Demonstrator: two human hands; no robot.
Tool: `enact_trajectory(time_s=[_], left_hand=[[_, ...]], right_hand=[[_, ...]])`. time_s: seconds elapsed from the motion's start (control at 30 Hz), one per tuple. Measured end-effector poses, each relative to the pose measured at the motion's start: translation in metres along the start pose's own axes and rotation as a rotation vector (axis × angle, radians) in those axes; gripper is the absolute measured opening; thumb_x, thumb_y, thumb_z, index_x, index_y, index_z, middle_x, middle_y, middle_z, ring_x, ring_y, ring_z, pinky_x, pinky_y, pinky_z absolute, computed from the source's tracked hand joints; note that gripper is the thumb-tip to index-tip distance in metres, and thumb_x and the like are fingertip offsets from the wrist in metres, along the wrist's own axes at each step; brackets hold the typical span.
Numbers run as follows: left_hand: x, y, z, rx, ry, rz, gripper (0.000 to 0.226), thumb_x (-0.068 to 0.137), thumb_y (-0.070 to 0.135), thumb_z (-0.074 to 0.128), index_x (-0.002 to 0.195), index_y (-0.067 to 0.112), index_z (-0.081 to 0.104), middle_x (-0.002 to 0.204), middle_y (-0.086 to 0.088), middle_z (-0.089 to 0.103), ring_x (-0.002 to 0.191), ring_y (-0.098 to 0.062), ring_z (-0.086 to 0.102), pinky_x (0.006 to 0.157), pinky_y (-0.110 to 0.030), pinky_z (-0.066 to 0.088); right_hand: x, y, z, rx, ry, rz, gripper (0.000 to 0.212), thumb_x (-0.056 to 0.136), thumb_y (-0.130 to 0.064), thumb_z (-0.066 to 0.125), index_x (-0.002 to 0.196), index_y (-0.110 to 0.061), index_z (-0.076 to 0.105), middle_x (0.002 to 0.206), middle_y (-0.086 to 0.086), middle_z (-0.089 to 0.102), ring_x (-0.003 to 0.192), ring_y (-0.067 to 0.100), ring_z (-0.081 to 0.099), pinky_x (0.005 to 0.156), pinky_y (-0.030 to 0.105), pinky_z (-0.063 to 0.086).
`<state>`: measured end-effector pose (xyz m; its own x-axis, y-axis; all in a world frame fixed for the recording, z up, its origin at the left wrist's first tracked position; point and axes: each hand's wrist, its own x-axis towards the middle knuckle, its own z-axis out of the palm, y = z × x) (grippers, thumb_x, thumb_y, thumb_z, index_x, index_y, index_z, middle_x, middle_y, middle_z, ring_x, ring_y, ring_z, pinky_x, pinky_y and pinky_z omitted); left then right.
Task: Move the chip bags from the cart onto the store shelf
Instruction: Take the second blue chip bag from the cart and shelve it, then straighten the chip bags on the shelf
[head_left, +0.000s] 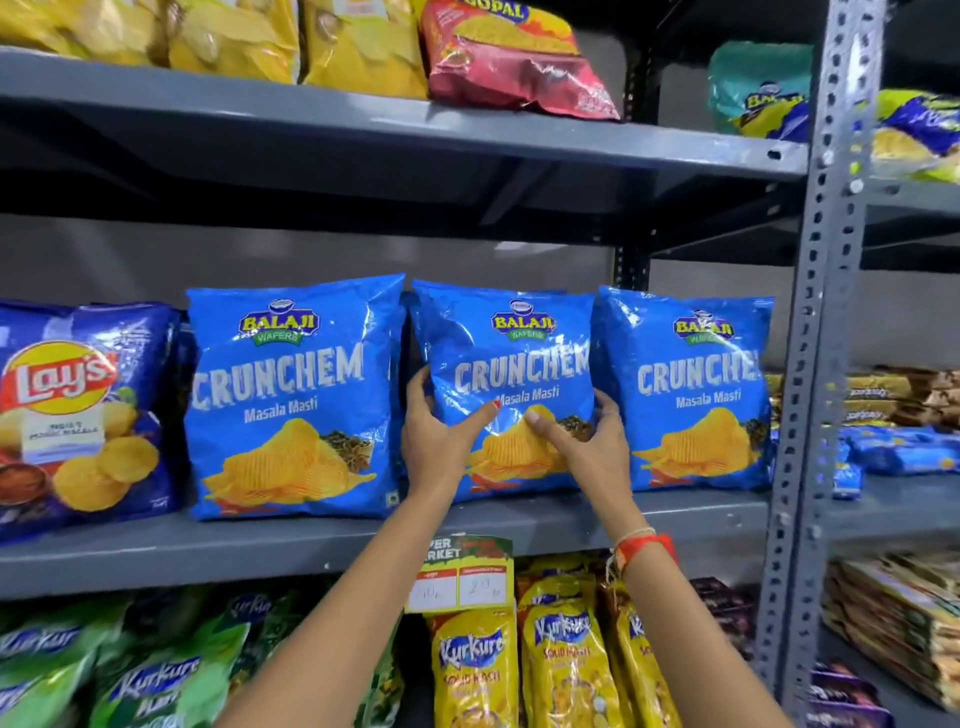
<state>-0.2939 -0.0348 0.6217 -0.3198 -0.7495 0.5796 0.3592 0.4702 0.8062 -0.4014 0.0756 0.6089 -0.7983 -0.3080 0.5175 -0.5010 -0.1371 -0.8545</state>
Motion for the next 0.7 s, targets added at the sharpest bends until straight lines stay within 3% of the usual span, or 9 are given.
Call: enact_trajectory(time_s=[0.13,0.23,0.3,0.37,0.43,0.6,0.7], left_hand=[[-0.011,0.003,-0.002,0.088,0.038,0.084,0.088,0.063,0.039,0.08,0.137,0.027,0.035,0.141,0.002,0.049,0.13,-0.016,0.043,0.108,-0.044,0.039],[-0.023,0.009,-0.006,0.111,0.052,0.192,0.078,0.072,0.03,0.075,0.138,0.025,0.034,0.145,0.005,0.042,0.133,-0.01,0.038,0.112,-0.038,0.036],[-0.031,0.017,-0.015,0.093,0.064,0.298,0.067,0.077,0.025,0.07,0.136,0.025,0.038,0.141,0.01,0.045,0.131,-0.003,0.039,0.11,-0.03,0.037],[-0.035,0.026,-0.032,0.056,0.09,0.382,0.053,0.08,0.021,0.064,0.13,0.025,0.045,0.129,0.018,0.05,0.123,0.006,0.044,0.105,-0.02,0.039],[-0.033,0.035,-0.054,0.038,0.149,0.444,0.042,0.082,0.018,0.06,0.122,0.023,0.05,0.12,0.017,0.053,0.115,0.005,0.049,0.099,-0.018,0.041],[-0.015,0.046,-0.137,0.086,0.315,0.526,0.027,0.084,0.014,0.054,0.11,0.022,0.055,0.107,0.009,0.058,0.105,-0.011,0.057,0.094,-0.028,0.045],[-0.004,0.043,-0.195,0.116,0.443,0.514,0.027,0.083,0.016,0.051,0.109,0.013,0.057,0.107,0.005,0.059,0.101,-0.014,0.056,0.094,-0.037,0.047]], right_hand=[[-0.015,-0.006,0.003,-0.124,0.132,-0.159,0.096,0.067,-0.049,0.074,0.143,-0.014,0.027,0.146,0.009,0.036,0.137,0.023,0.031,0.111,0.034,0.03],[-0.03,-0.017,0.008,-0.143,0.228,-0.293,0.075,0.075,-0.035,0.071,0.138,-0.013,0.035,0.141,0.008,0.042,0.131,0.022,0.035,0.102,0.022,0.027],[-0.043,-0.031,0.017,-0.083,0.241,-0.353,0.06,0.078,-0.027,0.067,0.132,-0.013,0.043,0.135,0.007,0.049,0.126,0.02,0.041,0.101,0.023,0.032],[-0.057,-0.047,0.031,-0.004,0.223,-0.399,0.051,0.08,-0.024,0.064,0.127,-0.013,0.048,0.128,0.005,0.054,0.121,0.018,0.049,0.103,0.032,0.039],[-0.071,-0.062,0.05,0.083,0.187,-0.413,0.045,0.08,-0.021,0.063,0.123,-0.013,0.051,0.119,0.001,0.057,0.113,0.014,0.054,0.1,0.032,0.044],[-0.107,-0.093,0.12,0.239,0.016,-0.398,0.039,0.079,-0.019,0.06,0.117,-0.015,0.053,0.105,-0.002,0.059,0.098,0.008,0.057,0.087,0.024,0.05],[-0.133,-0.106,0.17,0.279,-0.12,-0.362,0.042,0.077,-0.02,0.058,0.118,-0.015,0.053,0.109,0.002,0.06,0.097,0.014,0.058,0.086,0.031,0.052]])
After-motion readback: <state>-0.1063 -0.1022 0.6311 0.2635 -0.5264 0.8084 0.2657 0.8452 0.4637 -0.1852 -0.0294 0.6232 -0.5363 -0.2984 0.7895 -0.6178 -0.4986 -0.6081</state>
